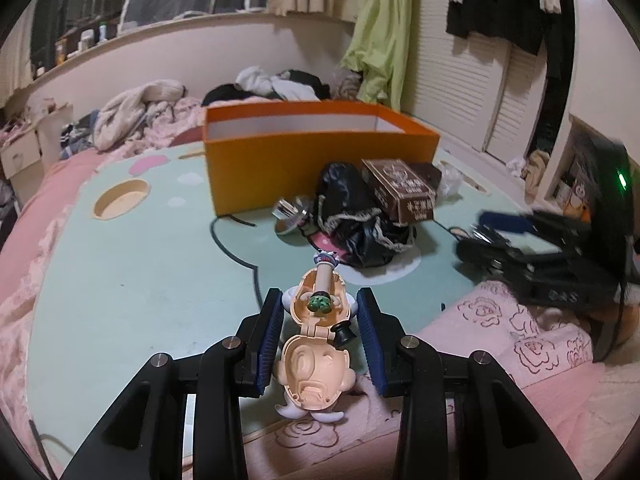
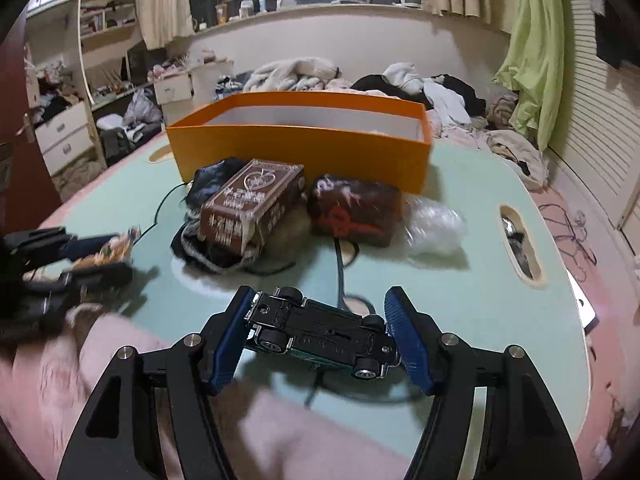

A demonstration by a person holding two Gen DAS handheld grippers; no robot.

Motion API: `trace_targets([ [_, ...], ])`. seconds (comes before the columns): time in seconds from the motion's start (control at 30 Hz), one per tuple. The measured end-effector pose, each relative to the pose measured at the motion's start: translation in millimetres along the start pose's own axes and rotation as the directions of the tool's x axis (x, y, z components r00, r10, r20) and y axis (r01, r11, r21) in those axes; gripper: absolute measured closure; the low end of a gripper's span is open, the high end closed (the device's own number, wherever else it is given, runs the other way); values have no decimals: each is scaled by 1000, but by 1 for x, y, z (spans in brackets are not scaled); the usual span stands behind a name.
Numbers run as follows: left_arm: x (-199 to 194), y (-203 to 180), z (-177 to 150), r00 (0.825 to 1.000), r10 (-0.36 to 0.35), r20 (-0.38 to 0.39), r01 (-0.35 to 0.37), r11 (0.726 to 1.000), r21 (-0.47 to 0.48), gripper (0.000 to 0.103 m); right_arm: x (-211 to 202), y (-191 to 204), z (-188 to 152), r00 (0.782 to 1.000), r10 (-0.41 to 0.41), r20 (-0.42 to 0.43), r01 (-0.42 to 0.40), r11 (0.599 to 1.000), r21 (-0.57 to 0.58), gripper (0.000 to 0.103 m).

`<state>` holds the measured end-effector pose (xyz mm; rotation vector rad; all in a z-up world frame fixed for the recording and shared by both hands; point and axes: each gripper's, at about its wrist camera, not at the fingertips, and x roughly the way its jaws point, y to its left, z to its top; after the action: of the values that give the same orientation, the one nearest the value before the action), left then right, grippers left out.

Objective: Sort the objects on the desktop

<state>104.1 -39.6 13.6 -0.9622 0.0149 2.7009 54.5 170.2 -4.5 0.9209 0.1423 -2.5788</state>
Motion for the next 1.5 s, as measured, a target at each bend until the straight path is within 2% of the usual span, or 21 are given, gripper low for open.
trace_targets([
  [0.13,-6,4,2,999,29,24,-28,999,-26,67,-15,-6,-5,996,11,83,-13,1000,28,36],
  [0.33,-11,13,30,997,-19,78,26,995,-93,67,-32,-5,32,980,30,198,-41,998,51,36],
  [0.43,-7,15,67,993,-4,118,15,995,-99,67,-34,-6,66,966,55,251,-73,995,63,36],
  [0.53,1,17,115,985,10,171,7,995,-95,67,-21,-5,111,957,41,288,-62,996,64,36],
  [0.63,18,24,162,979,36,203,-10,992,-129,67,1,-11,147,961,54,273,-87,990,109,36],
  [0.67,25,27,173,977,48,206,-18,989,-147,67,15,-14,161,968,52,247,-86,988,128,36],
  [0.7,35,30,181,977,65,203,-32,986,-163,66,28,-17,168,975,45,218,-79,986,148,35],
  [0.73,50,35,186,980,92,178,-60,982,-178,46,37,-21,170,981,39,191,-72,983,166,35],
  [0.8,81,42,180,990,109,90,-88,974,-210,20,68,-30,169,997,39,66,-53,975,216,30],
  [0.87,107,48,161,998,57,28,-48,965,-258,20,95,-36,154,997,50,-66,-31,965,259,28],
  [0.9,113,52,152,1000,11,19,-6,959,-285,21,94,-34,148,999,21,-44,-10,974,227,30],
  [0.93,105,46,150,994,59,94,-34,969,-246,18,89,-29,144,1000,-16,-23,20,983,182,30],
  [0.97,100,43,149,991,83,108,-57,972,-227,18,86,-25,142,999,-42,-16,44,989,144,29],
  [1.03,89,40,153,990,66,123,-39,978,-206,18,74,-23,141,998,-68,8,67,989,132,29],
  [1.1,73,40,154,985,71,155,-39,978,-204,17,51,-26,140,994,-68,88,53,985,163,29],
  [1.2,40,38,138,982,86,169,-51,978,-201,5,20,-28,133,989,-36,144,8,982,191,26],
  [1.27,31,36,118,988,91,123,-67,980,-187,4,2,-26,118,989,3,144,-30,983,182,25],
  [1.37,31,34,83,994,102,29,-96,980,-173,4,-9,-14,91,995,40,95,-54,987,149,25],
  [1.5,40,27,37,990,119,-71,-129,976,-177,4,-4,-2,55,1000,25,15,-26,996,82,25],
])
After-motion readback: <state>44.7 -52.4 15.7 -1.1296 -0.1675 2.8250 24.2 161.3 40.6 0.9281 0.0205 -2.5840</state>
